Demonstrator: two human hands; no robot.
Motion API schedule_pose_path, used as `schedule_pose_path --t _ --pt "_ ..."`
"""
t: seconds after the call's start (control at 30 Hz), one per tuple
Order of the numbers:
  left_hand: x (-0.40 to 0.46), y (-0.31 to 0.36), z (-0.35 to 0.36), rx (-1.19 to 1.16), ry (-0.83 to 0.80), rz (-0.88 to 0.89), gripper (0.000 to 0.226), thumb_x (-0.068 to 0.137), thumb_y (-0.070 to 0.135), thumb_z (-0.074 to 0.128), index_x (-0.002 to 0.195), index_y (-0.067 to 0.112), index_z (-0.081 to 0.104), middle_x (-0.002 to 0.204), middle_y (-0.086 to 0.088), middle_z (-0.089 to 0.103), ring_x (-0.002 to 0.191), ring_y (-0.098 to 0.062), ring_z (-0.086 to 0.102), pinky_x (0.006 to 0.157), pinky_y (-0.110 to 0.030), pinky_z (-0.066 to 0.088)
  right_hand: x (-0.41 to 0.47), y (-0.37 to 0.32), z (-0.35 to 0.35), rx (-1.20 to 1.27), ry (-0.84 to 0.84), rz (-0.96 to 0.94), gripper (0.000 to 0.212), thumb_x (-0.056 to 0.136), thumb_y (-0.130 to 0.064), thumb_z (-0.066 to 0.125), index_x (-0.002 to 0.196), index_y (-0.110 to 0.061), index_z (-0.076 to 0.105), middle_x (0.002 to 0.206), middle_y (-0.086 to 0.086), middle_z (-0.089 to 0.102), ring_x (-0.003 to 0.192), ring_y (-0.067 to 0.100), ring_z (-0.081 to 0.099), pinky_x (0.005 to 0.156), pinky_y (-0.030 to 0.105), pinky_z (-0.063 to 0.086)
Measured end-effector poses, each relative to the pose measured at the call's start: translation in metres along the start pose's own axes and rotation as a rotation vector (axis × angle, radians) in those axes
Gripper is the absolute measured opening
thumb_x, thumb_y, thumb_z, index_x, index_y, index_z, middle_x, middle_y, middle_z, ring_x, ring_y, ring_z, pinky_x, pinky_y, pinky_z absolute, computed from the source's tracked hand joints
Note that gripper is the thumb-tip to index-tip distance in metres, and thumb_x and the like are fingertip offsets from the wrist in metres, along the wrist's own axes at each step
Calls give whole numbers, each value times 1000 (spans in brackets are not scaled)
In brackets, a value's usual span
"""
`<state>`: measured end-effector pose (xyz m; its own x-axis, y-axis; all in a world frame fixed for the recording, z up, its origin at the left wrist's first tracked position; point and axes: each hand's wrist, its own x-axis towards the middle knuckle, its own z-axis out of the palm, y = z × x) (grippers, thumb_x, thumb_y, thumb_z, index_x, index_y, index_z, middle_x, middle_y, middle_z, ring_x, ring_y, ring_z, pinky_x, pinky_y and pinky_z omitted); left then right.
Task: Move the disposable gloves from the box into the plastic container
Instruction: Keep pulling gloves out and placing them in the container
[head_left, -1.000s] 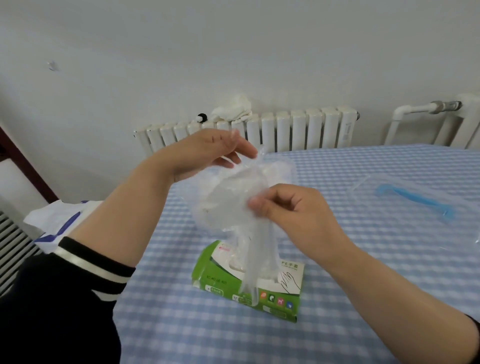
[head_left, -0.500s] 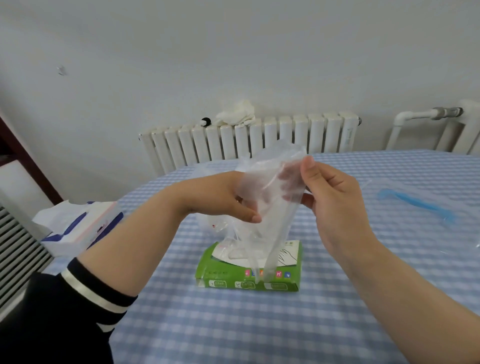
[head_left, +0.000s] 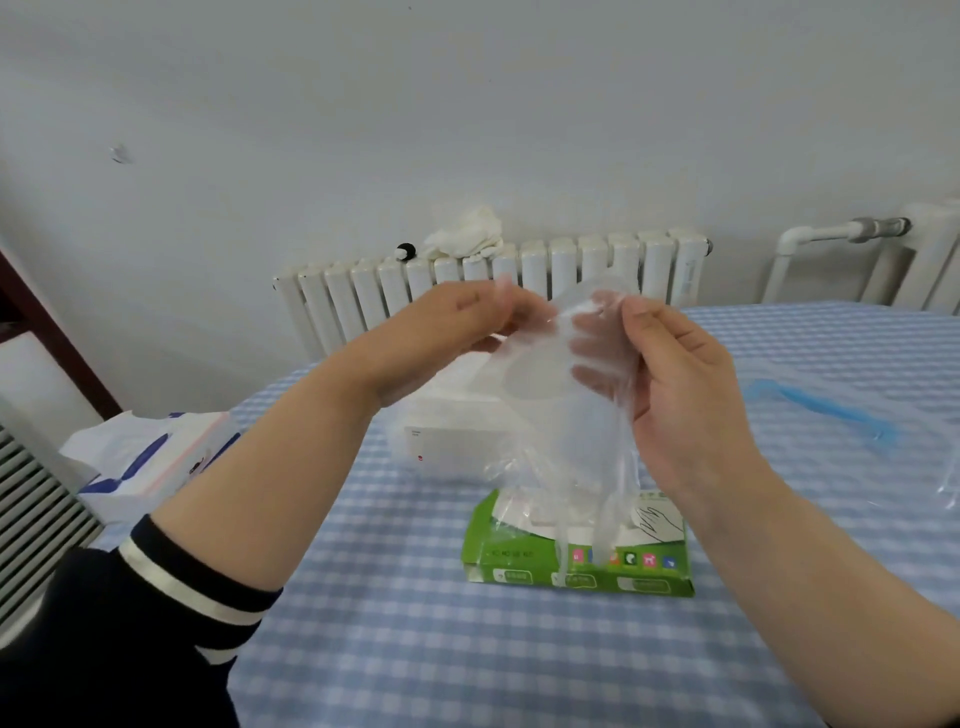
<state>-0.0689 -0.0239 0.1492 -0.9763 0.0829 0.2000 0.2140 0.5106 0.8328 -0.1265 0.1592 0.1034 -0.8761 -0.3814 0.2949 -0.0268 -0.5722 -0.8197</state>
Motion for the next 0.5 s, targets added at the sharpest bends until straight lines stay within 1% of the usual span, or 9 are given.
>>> schedule_pose_path --t 0.1,0.17,0.2,0.23,0.27,0.3,0.37,0.4,0.5 --pt "10 15 8 109 94 -3 18 90 36 65 98 22 72 86 12 74 86 -2 67 80 -18 50 0 3 1 -53 -1 26 20 97 -17 52 88 -14 70 90 0 74 75 14 69 65 31 59" --pt "14 20 11 144 101 1 6 89 21 68 91 17 72 76 10 72 76 -2 66 76 -15 51 2 6 -1 -134 -23 35 19 96 -22 54 91 -15 70 91 1 74 76 15 69 66 31 59" --pt "15 22 13 143 100 4 3 89 18 69 88 15 72 75 9 71 74 -3 66 75 -16 52 4 7 -3 -206 -58 47 20 95 -31 55 96 -16 69 91 1 74 78 16 70 67 31 59" --pt "17 23 13 140 102 7 2 88 15 70 87 14 71 74 8 71 72 -4 65 75 -18 53 6 7 -6 -335 -127 64 30 91 -43 58 104 -18 67 94 -2 73 83 15 70 70 31 58" --pt "18 24 14 140 105 6 3 88 13 70 85 14 70 73 7 70 71 -6 65 74 -20 54 7 7 -10 -530 -241 84 46 84 -56 62 114 -22 62 101 -7 71 91 12 69 75 30 57" --pt "19 24 14 142 111 3 5 88 13 71 83 14 69 72 6 70 70 -7 65 74 -21 56 6 8 -14 -757 -383 120 60 77 -64 66 123 -28 55 108 -13 67 99 6 65 82 27 54" --pt "20 25 15 147 119 -5 8 85 15 73 79 16 68 69 7 68 67 -7 66 72 -21 57 -1 11 -18 -1131 -611 224 74 70 -62 74 132 -40 40 118 -24 58 106 -3 56 91 23 45" --pt "19 25 16 149 119 -13 10 83 17 74 76 16 67 67 6 67 65 -6 66 69 -19 56 -5 13 -20 -1256 -667 254 80 70 -59 76 137 -42 34 123 -26 54 107 -2 54 90 23 42" --pt "17 25 16 144 112 -43 18 79 19 78 71 15 62 63 4 61 60 -4 65 62 -13 50 -12 25 -27 -1490 -755 313 95 72 -52 78 146 -41 20 142 -21 43 103 2 55 88 25 42"
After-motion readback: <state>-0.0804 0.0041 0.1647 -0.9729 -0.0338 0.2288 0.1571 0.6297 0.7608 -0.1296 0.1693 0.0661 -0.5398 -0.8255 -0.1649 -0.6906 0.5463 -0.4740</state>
